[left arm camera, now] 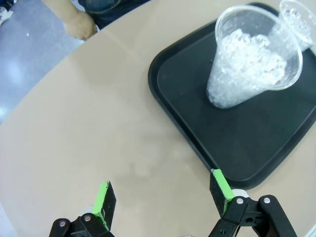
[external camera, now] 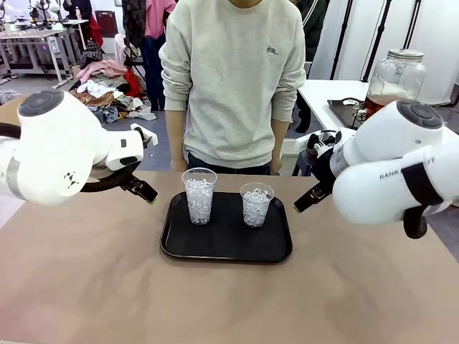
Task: Pour the drink into the iced cup.
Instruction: Pick up the iced cup indicated by the human and present it to them.
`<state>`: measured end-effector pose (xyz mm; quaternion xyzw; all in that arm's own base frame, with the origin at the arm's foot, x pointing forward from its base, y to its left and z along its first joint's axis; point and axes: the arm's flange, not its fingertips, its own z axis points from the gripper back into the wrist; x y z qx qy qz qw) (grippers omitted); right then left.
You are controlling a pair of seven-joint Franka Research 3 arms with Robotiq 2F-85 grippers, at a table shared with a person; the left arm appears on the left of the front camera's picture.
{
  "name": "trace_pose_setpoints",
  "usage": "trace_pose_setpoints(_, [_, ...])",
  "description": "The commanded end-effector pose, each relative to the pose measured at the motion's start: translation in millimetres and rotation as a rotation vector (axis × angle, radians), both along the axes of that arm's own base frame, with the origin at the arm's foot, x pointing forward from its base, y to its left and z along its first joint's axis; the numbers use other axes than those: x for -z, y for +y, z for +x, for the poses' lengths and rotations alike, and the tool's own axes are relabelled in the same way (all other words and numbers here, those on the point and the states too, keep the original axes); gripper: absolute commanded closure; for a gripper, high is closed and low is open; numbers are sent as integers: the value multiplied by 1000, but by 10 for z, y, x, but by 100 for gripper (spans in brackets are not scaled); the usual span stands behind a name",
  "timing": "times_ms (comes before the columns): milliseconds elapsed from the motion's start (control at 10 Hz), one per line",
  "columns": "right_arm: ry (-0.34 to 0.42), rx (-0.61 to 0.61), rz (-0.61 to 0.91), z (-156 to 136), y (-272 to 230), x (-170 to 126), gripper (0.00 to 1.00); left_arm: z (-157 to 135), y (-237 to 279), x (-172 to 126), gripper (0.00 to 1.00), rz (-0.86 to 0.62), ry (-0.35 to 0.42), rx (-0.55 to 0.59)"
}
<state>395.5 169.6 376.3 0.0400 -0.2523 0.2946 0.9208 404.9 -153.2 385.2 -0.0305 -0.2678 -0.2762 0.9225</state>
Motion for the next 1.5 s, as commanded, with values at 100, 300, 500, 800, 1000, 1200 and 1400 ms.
trace_pose_setpoints(100, [124,8,184,137,-174,-399,0,38,225,-395,0,-124,43,-41])
trace_pose_setpoints(300, [175,37,312,166,-321,-545,0,35,394,-496,0,-241,92,-61])
trace_pose_setpoints(500, [209,92,466,190,-515,-615,0,30,602,-522,0,-383,134,-96])
trace_pose_setpoints(800, [252,167,646,196,-808,-567,0,54,821,-493,0,-542,176,-97])
trace_pose_setpoints(1000, [275,175,706,195,-890,-505,0,97,881,-415,0,-628,228,-59])
trace_pose_setpoints(1200, [242,133,625,140,-844,-526,0,56,875,-445,0,-500,193,-2])
trace_pose_setpoints(1400, [286,204,691,157,-923,-581,0,-17,870,-486,0,-607,222,-80])
